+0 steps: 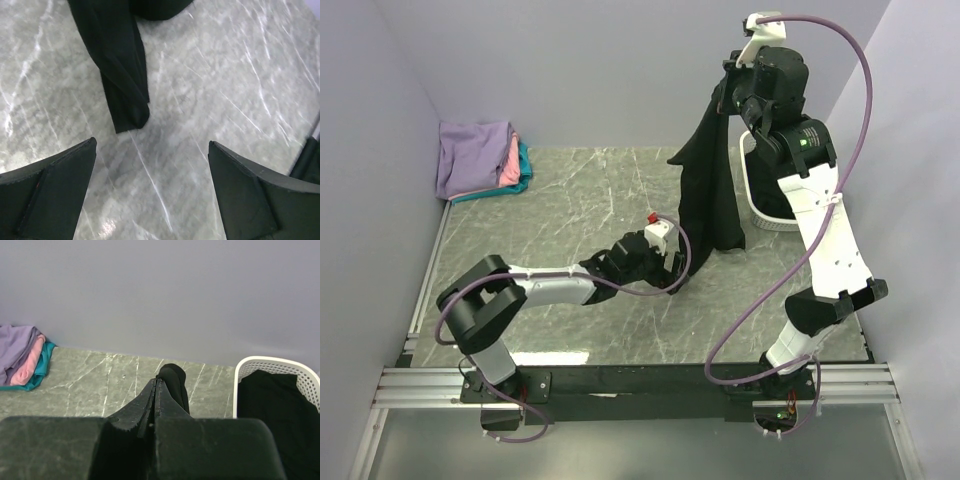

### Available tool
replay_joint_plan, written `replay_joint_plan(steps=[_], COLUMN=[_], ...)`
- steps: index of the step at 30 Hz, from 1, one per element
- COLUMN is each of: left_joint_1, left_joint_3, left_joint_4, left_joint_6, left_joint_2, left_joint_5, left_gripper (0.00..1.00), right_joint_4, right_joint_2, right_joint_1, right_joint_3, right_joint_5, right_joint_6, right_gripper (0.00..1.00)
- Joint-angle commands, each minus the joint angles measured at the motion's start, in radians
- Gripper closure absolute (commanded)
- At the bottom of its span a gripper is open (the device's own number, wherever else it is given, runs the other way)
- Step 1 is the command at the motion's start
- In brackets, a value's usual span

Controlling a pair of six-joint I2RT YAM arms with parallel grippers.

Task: Fold and stack the t-shirts
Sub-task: Flatten the tshirt out

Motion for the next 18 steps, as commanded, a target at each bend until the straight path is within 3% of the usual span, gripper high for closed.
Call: replay_joint_plan(steps=[1,7,18], left_joint_1=[-0.011,-0.034,-0.042], left_joint_3=[-0.01,0.035,0.127], left_joint_4=[0.228,0.328,0.364], left_joint_6=[0.013,0.014,-0.016], left_joint_2=[0.049,0.163,0.287], left_joint_5=[-0.119,-0.228,-0.211], left_gripper=[0.01,0.01,0.01], right_joint_4=[0.041,0.054,0.062], right_joint_2=[-0.007,-0.031,-0.033], right_joint_1=[0.006,0.006,0.005], right_joint_3=[0.015,-0.029,-0.056], right_joint_5=[-0.003,0.0,0.006], right_joint_6=[-0.005,-0.005,-0.014], right_gripper=[1.0,1.0,1.0])
